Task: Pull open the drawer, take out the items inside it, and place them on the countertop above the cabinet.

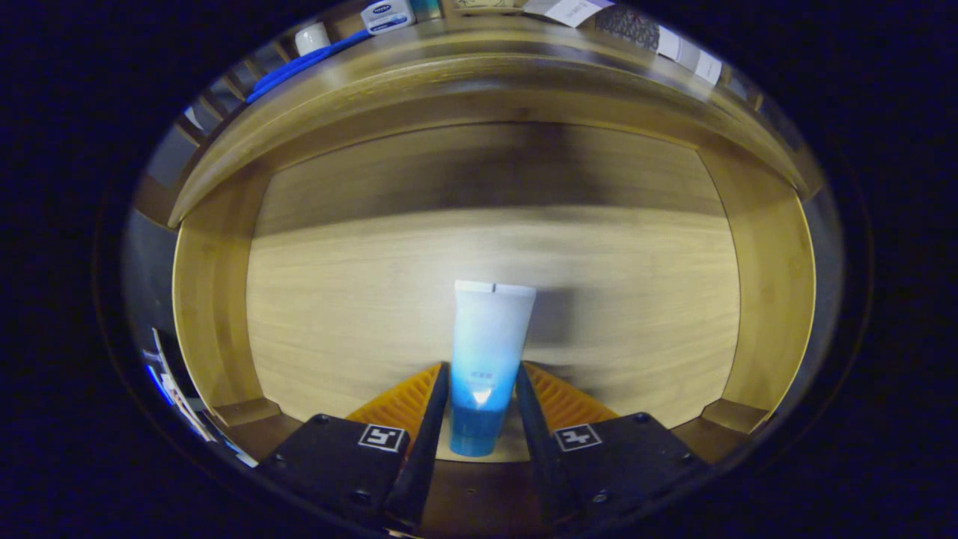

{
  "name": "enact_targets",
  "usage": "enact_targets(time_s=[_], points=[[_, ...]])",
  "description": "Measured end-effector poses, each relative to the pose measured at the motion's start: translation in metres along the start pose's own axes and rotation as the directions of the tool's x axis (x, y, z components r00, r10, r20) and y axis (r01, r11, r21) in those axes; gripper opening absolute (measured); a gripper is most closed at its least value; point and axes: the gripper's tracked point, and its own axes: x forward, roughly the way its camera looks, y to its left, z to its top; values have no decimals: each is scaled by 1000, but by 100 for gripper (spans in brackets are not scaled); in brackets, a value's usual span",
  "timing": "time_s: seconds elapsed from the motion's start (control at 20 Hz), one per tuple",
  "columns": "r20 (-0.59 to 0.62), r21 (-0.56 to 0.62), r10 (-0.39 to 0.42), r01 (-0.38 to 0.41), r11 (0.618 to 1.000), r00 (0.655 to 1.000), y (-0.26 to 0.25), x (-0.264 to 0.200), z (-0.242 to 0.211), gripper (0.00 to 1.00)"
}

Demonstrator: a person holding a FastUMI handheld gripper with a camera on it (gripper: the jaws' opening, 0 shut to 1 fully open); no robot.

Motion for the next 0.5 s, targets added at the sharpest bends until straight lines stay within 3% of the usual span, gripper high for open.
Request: enact_targets(time_s=[0.15,0.35,0.5], points=[[33,7,17,-17,1000,999,0,2,1,51],[113,-29,16,-13,1000,993,3,-24,5,47],[160,-59,59,-50,997,985,13,-55,10,47]])
